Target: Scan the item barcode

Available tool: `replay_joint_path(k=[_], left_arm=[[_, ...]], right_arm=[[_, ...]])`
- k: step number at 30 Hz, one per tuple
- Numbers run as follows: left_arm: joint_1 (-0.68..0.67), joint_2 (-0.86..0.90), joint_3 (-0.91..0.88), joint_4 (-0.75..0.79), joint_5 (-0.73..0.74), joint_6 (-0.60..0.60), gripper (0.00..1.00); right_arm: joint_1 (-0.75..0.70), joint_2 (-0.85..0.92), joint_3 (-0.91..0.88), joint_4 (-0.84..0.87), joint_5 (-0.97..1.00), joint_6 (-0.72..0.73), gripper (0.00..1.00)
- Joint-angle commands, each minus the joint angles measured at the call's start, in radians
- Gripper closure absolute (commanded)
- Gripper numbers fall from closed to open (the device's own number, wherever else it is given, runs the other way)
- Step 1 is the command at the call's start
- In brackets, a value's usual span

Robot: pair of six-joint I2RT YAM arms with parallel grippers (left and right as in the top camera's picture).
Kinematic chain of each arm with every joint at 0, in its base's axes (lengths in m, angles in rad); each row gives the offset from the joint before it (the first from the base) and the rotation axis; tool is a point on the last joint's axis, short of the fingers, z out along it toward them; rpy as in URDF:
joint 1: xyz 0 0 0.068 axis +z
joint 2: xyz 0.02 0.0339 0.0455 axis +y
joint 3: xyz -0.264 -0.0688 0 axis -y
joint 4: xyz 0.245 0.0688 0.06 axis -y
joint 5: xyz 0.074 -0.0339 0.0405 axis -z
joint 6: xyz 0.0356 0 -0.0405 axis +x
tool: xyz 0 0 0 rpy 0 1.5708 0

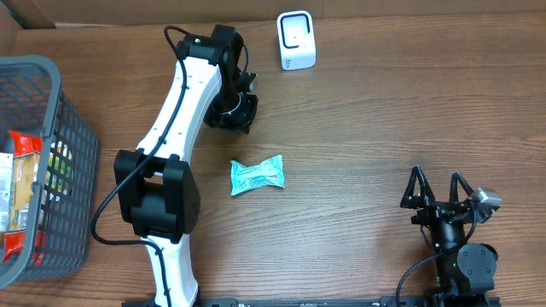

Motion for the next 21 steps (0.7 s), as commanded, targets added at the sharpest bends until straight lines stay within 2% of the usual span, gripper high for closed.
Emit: replay_joint_path(k=[1,7,11,16,21], left_arm=[[-0.032,-0.113,0.017,0.018,-0.007,-0.127,0.95],[-0.126,-0.285,-0.001,0.027,-0.154,-0.233,0.92],[-0.211,-0.318,-0.134,0.061,-0.221,-0.34,0.95],[-0.248,-0.316,-0.391,0.238,-0.237,-0.46,0.96],[-0.237,-0.316,-0.56,0.384,-0.239,-0.47,0.96]], right_arm=[[-0.002,-0.009,-0.011,0.004,0.007,0.003,0.0],[-0.002,-0.009,-0.011,0.004,0.007,0.003,0.0],[-0.002,-0.009,-0.011,0.004,0.007,0.003,0.0],[-0.002,-0.009,-0.011,0.004,0.007,0.003,0.0],[-0.002,-0.009,-0.011,0.004,0.007,0.003,0.0]])
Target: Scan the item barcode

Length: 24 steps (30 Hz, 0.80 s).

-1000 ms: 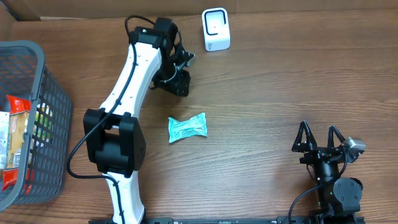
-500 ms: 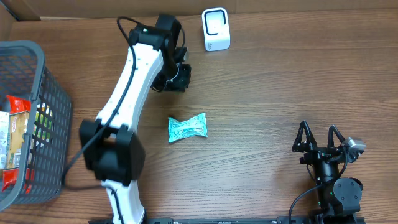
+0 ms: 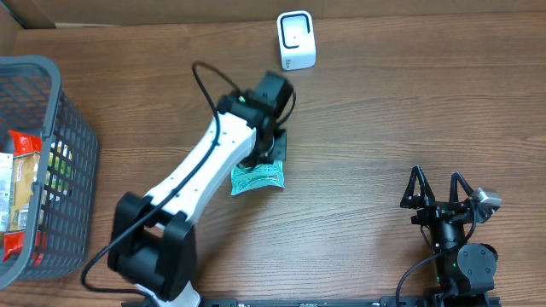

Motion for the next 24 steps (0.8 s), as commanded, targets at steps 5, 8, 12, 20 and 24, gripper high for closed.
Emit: replay_joint_path(k=[5,8,12,20,24], left_arm=[[0.033,-0.013,-0.152,0.182,-0.069,0.014,0.96],[0.032,-0.011,-0.2,0.233,-0.039,0.08,0.96],[0.028,-0.009,-0.243,0.235,-0.016,0.093,0.95],[0.028,-0.002,-0.332,0.312,-0.004,0.138,0.96],[0.024,0.028,-0.37,0.42,0.032,0.185,0.96]], right_arm=[[-0.002,-0.009,-0.011,0.005,0.007,0.003,0.0],[-0.002,-0.009,-0.011,0.005,0.007,0.003,0.0],[-0.002,-0.009,-0.011,0.005,0.007,0.003,0.0],[-0.002,-0.009,-0.011,0.005,0.007,0.003,0.0],[-0.002,-0.009,-0.011,0.005,0.007,0.003,0.0]])
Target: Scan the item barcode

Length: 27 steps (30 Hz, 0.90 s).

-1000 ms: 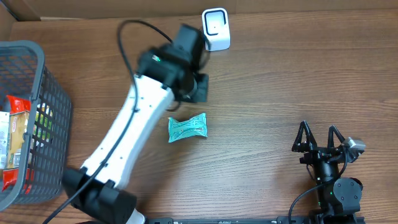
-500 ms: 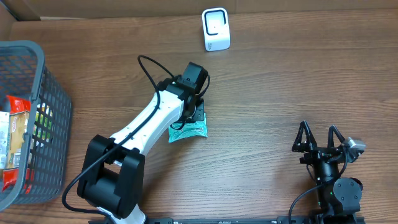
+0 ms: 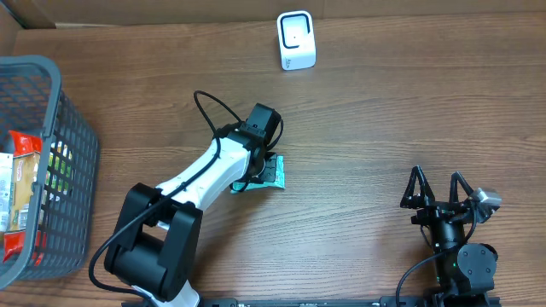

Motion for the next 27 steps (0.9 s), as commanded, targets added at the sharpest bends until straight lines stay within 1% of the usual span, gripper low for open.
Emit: replay_joint_path(k=[1,4,6,9,12,15,18,21,23,27], left_arm=[[-0.005,0.046,-0.05,0.076,0.066,0.079,0.96],[-0.01,0.09,-0.05,0.099,0.142,0.145,0.94],[-0.01,0.102,-0.049,0.093,0.147,0.159,0.93],[-0.008,0.102,-0.034,0.087,0.153,0.17,0.84],[-0.009,0.102,0.014,0.069,0.174,0.214,0.82],[-0.009,0.102,0.101,0.016,0.175,0.22,0.82],[-0.011,0.102,0.198,-0.045,0.187,0.22,0.84],[-0.011,0.102,0.24,-0.062,0.201,0.214,0.85],[-0.011,0.101,0.269,-0.085,0.201,0.194,0.81],[0.01,0.101,0.397,-0.21,0.2,0.189,0.66]], right_arm=[[-0.002,-0.009,-0.011,0.005,0.007,0.003,0.0],[-0.002,-0.009,-0.011,0.005,0.007,0.003,0.0],[-0.002,-0.009,-0.011,0.005,0.007,0.003,0.0],[-0.002,-0.009,-0.011,0.005,0.007,0.003,0.0],[-0.002,-0.009,-0.011,0.005,0.007,0.003,0.0],[-0.002,-0.009,-0.011,0.005,0.007,0.003,0.0],[-0.002,-0.009,-0.011,0.005,0.007,0.003,0.0],[-0.002,-0.009,-0.011,0.005,0.007,0.003,0.0],[-0.002,-0.009,-0.011,0.005,0.007,0.003,0.0],[-0.002,-0.009,-0.011,0.005,0.007,0.003,0.0]])
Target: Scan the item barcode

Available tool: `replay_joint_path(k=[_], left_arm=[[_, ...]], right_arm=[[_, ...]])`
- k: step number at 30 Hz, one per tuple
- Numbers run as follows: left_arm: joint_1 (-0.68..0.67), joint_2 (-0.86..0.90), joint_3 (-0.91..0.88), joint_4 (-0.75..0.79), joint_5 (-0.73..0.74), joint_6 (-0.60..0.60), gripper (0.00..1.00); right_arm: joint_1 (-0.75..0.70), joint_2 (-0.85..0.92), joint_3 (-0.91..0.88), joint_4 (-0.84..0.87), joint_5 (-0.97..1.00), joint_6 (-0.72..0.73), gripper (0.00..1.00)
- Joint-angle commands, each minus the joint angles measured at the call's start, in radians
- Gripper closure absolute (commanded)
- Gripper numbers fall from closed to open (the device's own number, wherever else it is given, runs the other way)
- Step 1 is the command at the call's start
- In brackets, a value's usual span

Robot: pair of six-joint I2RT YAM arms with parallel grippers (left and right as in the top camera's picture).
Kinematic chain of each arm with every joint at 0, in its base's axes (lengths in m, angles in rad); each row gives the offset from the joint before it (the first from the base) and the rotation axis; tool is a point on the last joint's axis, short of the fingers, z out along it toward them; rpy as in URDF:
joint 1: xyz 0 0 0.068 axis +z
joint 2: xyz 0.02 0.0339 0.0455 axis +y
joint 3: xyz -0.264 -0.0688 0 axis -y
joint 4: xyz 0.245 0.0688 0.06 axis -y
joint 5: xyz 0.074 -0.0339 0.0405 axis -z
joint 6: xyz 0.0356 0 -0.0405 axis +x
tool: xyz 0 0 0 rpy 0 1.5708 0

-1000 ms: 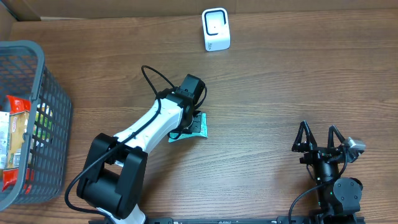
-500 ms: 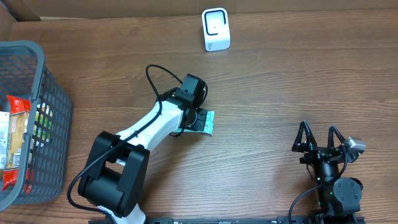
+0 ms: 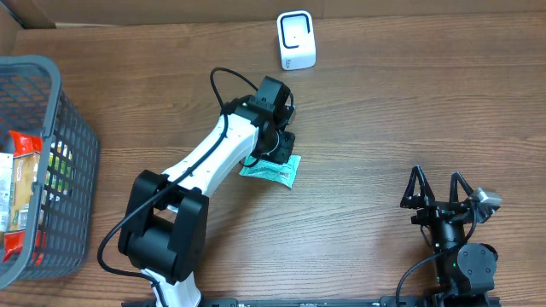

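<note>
The item is a small teal packet (image 3: 281,173) lying tilted near the middle of the wooden table. My left gripper (image 3: 274,157) comes down on its upper left end and looks shut on it; the wrist hides that end. The white barcode scanner (image 3: 296,41) stands upright at the far edge, well beyond the packet. At the near right, my right gripper (image 3: 437,193) is open with nothing between its spread fingers.
A grey mesh basket (image 3: 75,145) with several packaged goods stands at the left edge. A cardboard wall runs along the far side behind the scanner. The left arm's black cable loops above its forearm.
The teal packet has shifted a little right and toward the scanner and turned to a new slant, with my left gripper on it. The right arm has not moved.
My left gripper first hung far left of the scanner, away from the packet. It was then over the packet's upper edge, then low on its middle. Now the packet sits displaced and rotated under the gripper. The right gripper stayed open throughout.
</note>
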Motion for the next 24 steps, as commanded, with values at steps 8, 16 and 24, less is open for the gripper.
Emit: replay_joint_path(k=[8,16,24], left_arm=[[0.117,0.002,0.631,-0.483,-0.058,-0.004,0.49],[0.422,0.001,1.157,-0.77,-0.079,-0.007,0.41],[0.897,0.003,1.295,-0.833,-0.074,-0.087,0.35]], right_arm=[[-0.002,-0.009,-0.011,0.005,0.006,0.002,0.0],[-0.002,-0.009,-0.011,0.005,0.006,0.002,0.0],[-0.002,-0.009,-0.011,0.005,0.006,0.002,0.0]])
